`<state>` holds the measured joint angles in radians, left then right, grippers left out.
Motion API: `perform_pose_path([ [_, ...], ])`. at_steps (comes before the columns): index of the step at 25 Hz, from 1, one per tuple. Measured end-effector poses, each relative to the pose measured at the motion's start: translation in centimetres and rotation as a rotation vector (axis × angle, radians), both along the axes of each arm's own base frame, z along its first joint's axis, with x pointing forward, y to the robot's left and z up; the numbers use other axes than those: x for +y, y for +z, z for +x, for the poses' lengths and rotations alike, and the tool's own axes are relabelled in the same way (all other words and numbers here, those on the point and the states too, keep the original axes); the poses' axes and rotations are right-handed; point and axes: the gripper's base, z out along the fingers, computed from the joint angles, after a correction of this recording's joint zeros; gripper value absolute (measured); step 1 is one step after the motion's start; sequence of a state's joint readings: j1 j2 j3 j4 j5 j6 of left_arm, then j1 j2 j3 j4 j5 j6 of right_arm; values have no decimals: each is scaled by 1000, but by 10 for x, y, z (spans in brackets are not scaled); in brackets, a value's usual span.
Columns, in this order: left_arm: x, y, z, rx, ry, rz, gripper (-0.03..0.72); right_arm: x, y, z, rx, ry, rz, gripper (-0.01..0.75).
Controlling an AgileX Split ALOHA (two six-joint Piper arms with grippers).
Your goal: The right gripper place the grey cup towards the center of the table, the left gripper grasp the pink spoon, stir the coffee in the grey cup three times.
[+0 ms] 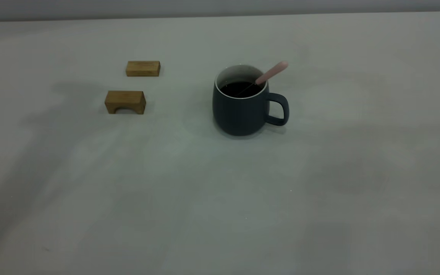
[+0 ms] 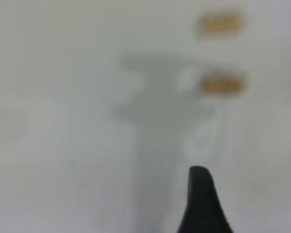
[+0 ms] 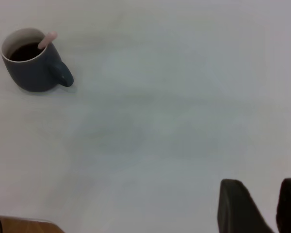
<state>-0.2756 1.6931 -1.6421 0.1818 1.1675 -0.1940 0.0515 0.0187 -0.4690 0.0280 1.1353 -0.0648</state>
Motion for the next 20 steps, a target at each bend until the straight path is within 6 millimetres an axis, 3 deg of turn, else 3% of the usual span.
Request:
perform_pose_path([
  [5, 29, -20, -88, 97, 3, 66, 564, 0, 0, 0, 0, 0, 0, 238],
  [11, 55, -49, -178, 132, 32, 61, 564, 0, 0, 0, 0, 0, 0, 238],
  [16, 80, -71, -245, 69, 102, -2, 564, 0, 0, 0, 0, 0, 0, 238],
  [20, 86, -76, -284, -71, 127, -50, 564, 0, 0, 0, 0, 0, 0, 238],
])
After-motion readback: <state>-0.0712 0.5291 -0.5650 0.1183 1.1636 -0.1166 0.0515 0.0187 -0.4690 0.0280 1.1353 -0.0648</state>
